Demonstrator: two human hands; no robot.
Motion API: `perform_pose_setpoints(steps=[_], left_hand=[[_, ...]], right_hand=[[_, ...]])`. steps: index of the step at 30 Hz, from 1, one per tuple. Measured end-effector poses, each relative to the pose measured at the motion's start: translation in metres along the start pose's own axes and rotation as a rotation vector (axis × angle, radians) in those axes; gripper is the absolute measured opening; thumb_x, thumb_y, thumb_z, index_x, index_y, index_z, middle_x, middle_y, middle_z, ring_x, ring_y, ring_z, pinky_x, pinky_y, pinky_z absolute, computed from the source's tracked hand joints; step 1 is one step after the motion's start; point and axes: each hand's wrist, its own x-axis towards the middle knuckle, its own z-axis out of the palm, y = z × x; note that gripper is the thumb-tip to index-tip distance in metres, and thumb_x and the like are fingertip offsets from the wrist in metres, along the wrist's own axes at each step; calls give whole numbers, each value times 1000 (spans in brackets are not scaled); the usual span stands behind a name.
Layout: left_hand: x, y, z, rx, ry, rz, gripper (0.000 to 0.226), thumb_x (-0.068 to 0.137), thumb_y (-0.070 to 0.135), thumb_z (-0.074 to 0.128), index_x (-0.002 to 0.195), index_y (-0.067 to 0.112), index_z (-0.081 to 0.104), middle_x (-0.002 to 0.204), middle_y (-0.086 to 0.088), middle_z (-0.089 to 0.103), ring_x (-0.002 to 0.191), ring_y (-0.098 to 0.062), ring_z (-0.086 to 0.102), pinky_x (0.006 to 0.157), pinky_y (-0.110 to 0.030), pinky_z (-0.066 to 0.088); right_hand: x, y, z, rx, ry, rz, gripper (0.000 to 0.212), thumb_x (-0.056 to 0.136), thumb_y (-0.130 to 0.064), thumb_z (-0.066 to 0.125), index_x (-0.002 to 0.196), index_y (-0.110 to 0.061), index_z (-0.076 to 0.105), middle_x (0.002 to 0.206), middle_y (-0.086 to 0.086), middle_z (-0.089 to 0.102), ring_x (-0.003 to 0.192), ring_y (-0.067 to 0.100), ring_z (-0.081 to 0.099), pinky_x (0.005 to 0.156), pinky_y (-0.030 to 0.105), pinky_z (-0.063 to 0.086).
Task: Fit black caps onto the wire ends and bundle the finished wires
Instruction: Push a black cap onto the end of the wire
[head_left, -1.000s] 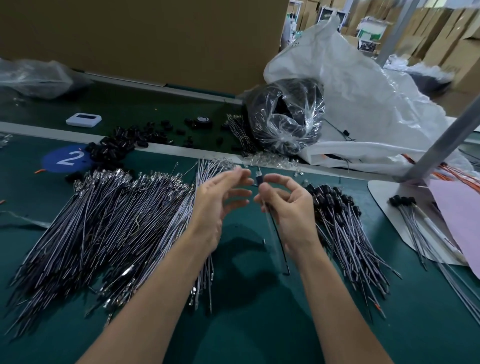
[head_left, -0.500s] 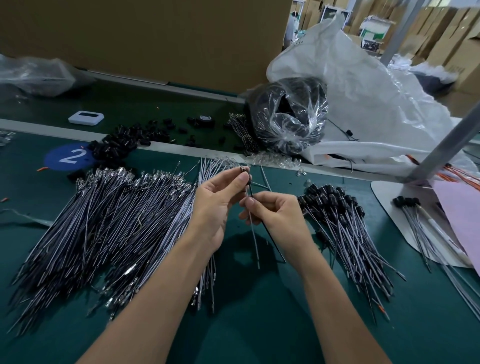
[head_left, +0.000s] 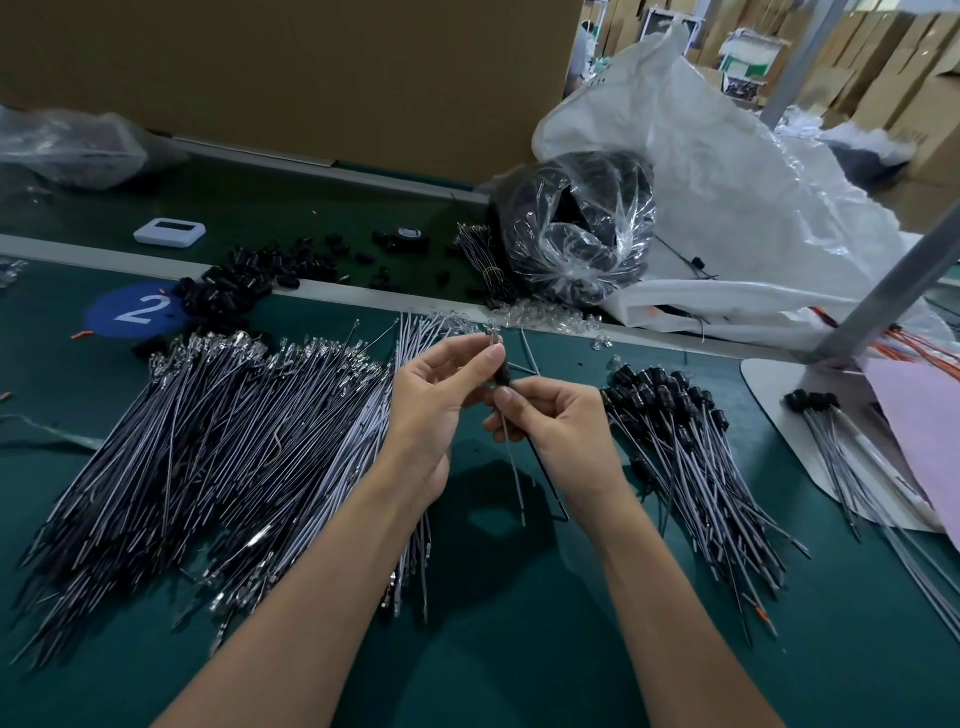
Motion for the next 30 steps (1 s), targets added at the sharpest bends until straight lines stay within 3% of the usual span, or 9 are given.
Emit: perform_pose_setpoints(steps=[5, 10, 14, 20, 24, 30], left_hand=[[-1, 1, -1, -22, -15, -1, 16, 59, 25, 81, 72, 19, 74, 77, -6, 69, 59, -19, 59, 46, -28, 42], [0, 2, 0, -67, -15, 16, 22, 55, 29, 83, 72, 19, 73, 76, -5, 69, 56, -16, 59, 43, -26, 43], [1, 2, -3, -107, -19, 14, 24, 61, 25, 80, 84, 18, 76, 83, -4, 71, 65, -16, 62, 49, -24, 46], [1, 5, -4, -41, -22, 22, 21, 76, 23, 69, 95, 15, 75, 77, 1, 68, 65, -15, 60, 49, -24, 47], [0, 6, -2, 10, 8, 41, 12, 86, 16, 64, 91, 16, 74, 75, 4, 68, 64, -11, 61, 54, -21, 50], [2, 4, -1, -17, 73, 47, 16, 89, 7, 63, 83, 15, 75, 82, -2, 74, 70, -11, 65, 62, -21, 53]], right_hand=[[-1, 0, 2, 16, -16, -11, 10, 91, -1, 62, 90, 2, 71, 66, 3, 71, 56, 5, 64, 57, 14, 47], [-1, 0, 2, 15, -24, -9, 10, 91, -1, 62, 93, 4, 70, 68, 7, 71, 57, 8, 64, 59, 16, 48], [-1, 0, 2, 1, -23, -11, 12, 91, -1, 63, 85, -7, 71, 67, 6, 72, 57, 10, 64, 60, 18, 49], [-2, -1, 3, -4, -30, -24, 15, 91, 0, 62, 82, -10, 70, 65, 2, 72, 56, 8, 64, 58, 14, 47], [-1, -1, 3, -1, -23, -23, 13, 91, 0, 62, 83, -7, 70, 65, 1, 71, 56, 6, 64, 57, 13, 47], [-2, -2, 2, -19, 10, -50, 14, 93, -2, 60, 86, -6, 71, 65, 0, 72, 56, 5, 64, 56, 12, 46]])
